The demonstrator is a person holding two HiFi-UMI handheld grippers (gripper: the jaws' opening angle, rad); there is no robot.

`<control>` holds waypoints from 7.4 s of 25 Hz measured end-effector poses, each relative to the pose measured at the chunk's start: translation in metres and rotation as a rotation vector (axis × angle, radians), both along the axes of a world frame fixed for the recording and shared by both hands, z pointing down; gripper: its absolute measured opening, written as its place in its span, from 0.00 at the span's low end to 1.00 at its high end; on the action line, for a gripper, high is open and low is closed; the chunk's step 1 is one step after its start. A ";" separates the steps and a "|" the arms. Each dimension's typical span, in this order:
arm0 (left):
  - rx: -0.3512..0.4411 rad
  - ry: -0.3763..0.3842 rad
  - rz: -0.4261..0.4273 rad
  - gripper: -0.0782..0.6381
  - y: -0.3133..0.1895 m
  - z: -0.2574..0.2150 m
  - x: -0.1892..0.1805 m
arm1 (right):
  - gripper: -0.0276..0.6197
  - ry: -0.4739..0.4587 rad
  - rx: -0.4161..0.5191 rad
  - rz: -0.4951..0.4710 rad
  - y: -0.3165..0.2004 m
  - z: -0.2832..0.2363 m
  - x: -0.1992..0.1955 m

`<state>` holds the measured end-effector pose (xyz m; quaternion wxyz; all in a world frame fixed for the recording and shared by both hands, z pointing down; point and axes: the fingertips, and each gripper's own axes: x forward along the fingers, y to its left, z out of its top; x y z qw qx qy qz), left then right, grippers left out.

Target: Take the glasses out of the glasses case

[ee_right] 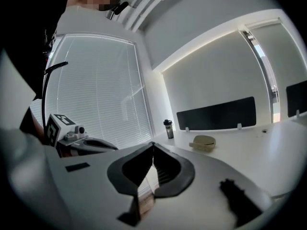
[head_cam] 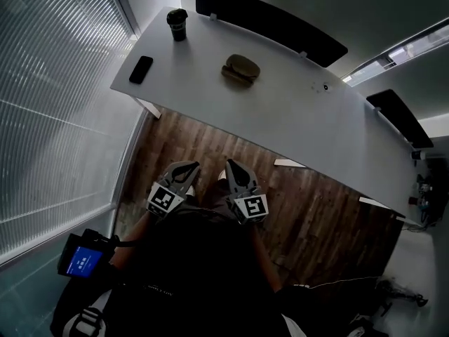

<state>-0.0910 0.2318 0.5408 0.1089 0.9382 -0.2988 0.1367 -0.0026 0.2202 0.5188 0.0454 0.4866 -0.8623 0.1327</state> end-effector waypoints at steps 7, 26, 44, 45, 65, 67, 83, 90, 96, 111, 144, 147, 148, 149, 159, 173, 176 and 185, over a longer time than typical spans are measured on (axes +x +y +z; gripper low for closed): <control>0.006 -0.082 0.029 0.12 -0.031 0.017 0.048 | 0.06 -0.021 0.004 0.077 -0.033 0.011 0.082; -0.018 -0.127 -0.067 0.12 -0.085 0.020 0.096 | 0.06 -0.023 -0.049 0.051 -0.113 0.025 0.176; -0.144 -0.036 0.081 0.12 -0.288 0.048 0.104 | 0.06 0.104 -0.158 0.144 -0.232 0.024 0.122; -0.141 -0.033 0.100 0.12 -0.297 0.051 0.104 | 0.06 0.108 -0.159 0.153 -0.240 0.024 0.120; -0.203 -0.233 0.274 0.12 -0.387 0.159 0.116 | 0.06 0.353 -0.190 0.017 -0.356 0.090 0.076; -0.208 -0.260 0.298 0.12 -0.382 0.168 0.123 | 0.06 0.420 -0.208 -0.057 -0.354 0.106 0.073; -0.290 -0.304 0.327 0.12 -0.382 0.212 0.129 | 0.06 0.772 -0.320 -0.311 -0.380 0.183 0.063; -0.333 -0.317 0.329 0.12 -0.373 0.226 0.126 | 0.06 0.909 -0.413 -0.363 -0.379 0.214 0.061; -0.324 -0.313 0.328 0.12 -0.372 0.225 0.126 | 0.07 0.990 -0.467 -0.384 -0.383 0.229 0.063; -0.310 -0.304 0.335 0.12 -0.371 0.226 0.127 | 0.15 1.140 -0.456 -0.501 -0.393 0.253 0.050; -0.288 -0.330 0.351 0.12 -0.369 0.232 0.123 | 0.20 1.135 -0.561 -0.606 -0.382 0.264 0.038; -0.290 -0.330 0.352 0.12 -0.369 0.233 0.124 | 0.12 1.166 -0.556 -0.552 -0.387 0.267 0.047; -0.289 -0.332 0.353 0.12 -0.368 0.233 0.123 | 0.11 1.169 -0.556 -0.531 -0.388 0.267 0.050; -0.289 -0.334 0.355 0.12 -0.368 0.233 0.123 | 0.11 1.166 -0.558 -0.511 -0.389 0.265 0.052; -0.289 -0.352 0.361 0.12 -0.368 0.231 0.121 | 0.10 1.009 -0.520 -0.304 -0.389 0.197 0.082; -0.251 -0.385 0.361 0.12 -0.367 0.231 0.111 | 0.10 0.637 -0.762 0.199 -0.286 0.177 0.219; -0.242 -0.397 0.365 0.12 -0.365 0.230 0.111 | 0.10 0.721 -0.811 0.147 -0.266 0.205 0.230; -0.240 -0.410 0.355 0.12 -0.364 0.232 0.107 | 0.10 0.819 -0.909 0.062 -0.243 0.253 0.224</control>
